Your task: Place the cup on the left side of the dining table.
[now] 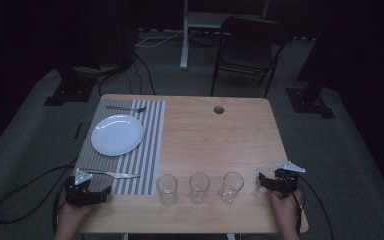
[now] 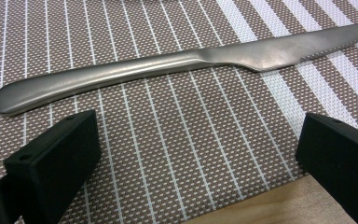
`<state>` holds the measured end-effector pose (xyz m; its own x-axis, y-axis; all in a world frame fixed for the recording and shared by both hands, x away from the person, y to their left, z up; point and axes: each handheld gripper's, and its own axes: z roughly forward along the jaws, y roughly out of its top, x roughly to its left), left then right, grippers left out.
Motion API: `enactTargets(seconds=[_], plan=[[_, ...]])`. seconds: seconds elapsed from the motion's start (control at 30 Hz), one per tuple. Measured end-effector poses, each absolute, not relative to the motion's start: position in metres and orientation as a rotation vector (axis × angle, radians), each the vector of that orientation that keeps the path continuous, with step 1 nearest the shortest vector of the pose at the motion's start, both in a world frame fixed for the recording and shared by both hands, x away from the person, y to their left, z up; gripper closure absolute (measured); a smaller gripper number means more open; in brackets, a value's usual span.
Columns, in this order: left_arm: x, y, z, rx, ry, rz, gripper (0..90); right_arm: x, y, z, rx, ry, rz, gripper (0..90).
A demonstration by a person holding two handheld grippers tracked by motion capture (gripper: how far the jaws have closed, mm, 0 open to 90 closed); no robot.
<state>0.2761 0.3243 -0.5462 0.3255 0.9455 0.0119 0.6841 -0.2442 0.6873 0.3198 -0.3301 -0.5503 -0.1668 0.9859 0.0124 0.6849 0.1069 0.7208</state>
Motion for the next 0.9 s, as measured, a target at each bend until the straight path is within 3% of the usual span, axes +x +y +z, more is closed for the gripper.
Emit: enactTargets(seconds=[0.9], plan=[[0.2743, 0.3338, -0.5430, 2.011, 1.419, 0.542, 4.2, 0.3196, -0.3301, -0.5503, 1.622, 1.912, 0.825, 12.0]])
